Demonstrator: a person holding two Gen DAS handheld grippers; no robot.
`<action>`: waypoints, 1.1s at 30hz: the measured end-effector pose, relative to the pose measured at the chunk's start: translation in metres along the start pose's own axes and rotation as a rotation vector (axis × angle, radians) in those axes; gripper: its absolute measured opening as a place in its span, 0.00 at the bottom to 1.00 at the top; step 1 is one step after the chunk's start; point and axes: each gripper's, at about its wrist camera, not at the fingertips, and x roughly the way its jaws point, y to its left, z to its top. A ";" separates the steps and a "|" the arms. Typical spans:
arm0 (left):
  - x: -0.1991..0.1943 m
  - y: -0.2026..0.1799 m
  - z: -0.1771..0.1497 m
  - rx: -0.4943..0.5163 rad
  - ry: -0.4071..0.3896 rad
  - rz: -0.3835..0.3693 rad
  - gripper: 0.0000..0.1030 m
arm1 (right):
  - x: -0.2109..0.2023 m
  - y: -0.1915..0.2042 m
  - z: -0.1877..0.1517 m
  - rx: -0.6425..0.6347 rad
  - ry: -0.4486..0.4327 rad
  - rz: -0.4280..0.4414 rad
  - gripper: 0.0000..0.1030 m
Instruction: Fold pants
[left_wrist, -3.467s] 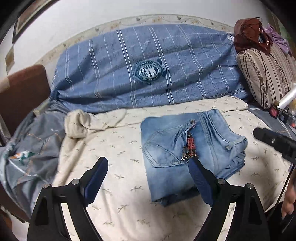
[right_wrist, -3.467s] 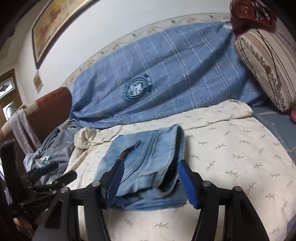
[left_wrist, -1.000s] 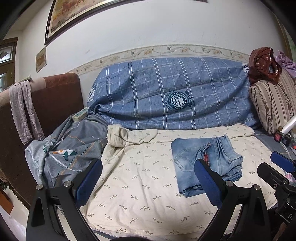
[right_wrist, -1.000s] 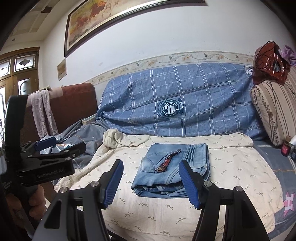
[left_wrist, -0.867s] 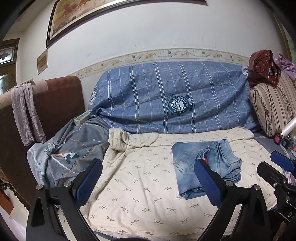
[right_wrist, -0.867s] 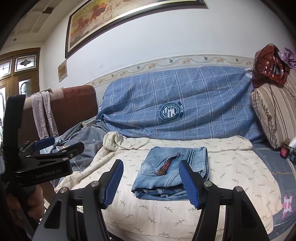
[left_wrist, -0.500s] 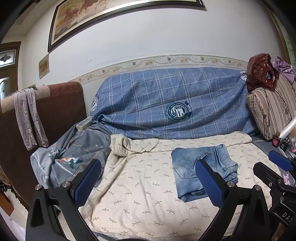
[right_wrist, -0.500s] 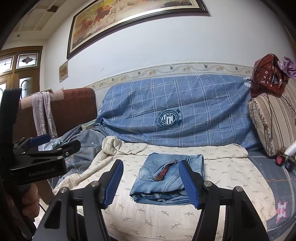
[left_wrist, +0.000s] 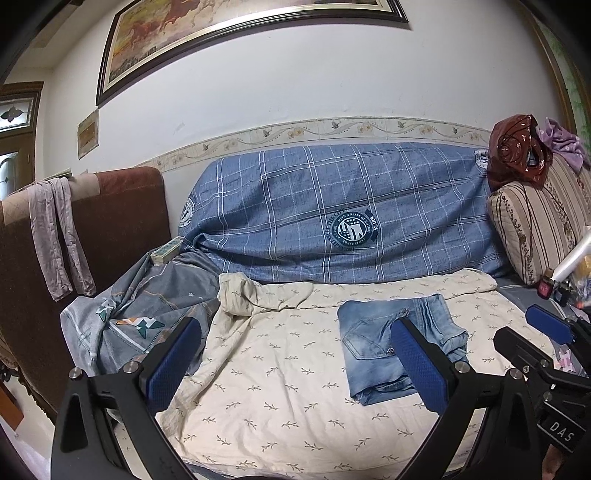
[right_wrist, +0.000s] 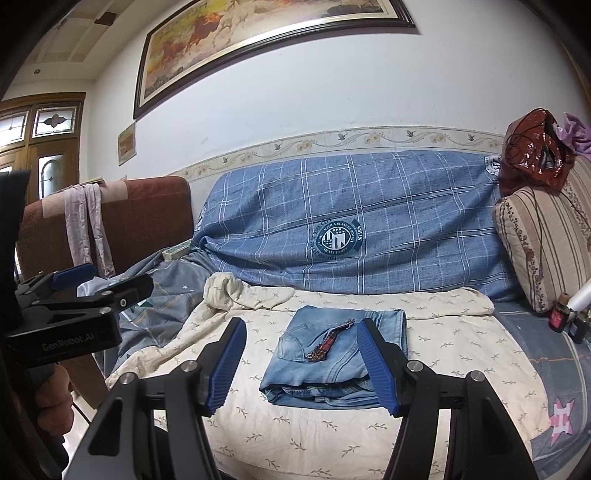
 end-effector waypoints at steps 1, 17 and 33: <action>0.000 0.000 0.000 -0.002 0.001 -0.002 0.99 | 0.001 0.000 0.000 -0.001 0.002 0.000 0.64; 0.014 0.003 -0.005 -0.020 0.032 -0.018 0.99 | 0.013 0.005 -0.003 -0.015 0.015 0.016 0.64; 0.001 0.002 0.000 -0.020 0.010 -0.025 0.99 | 0.004 0.007 0.001 -0.012 -0.010 0.024 0.64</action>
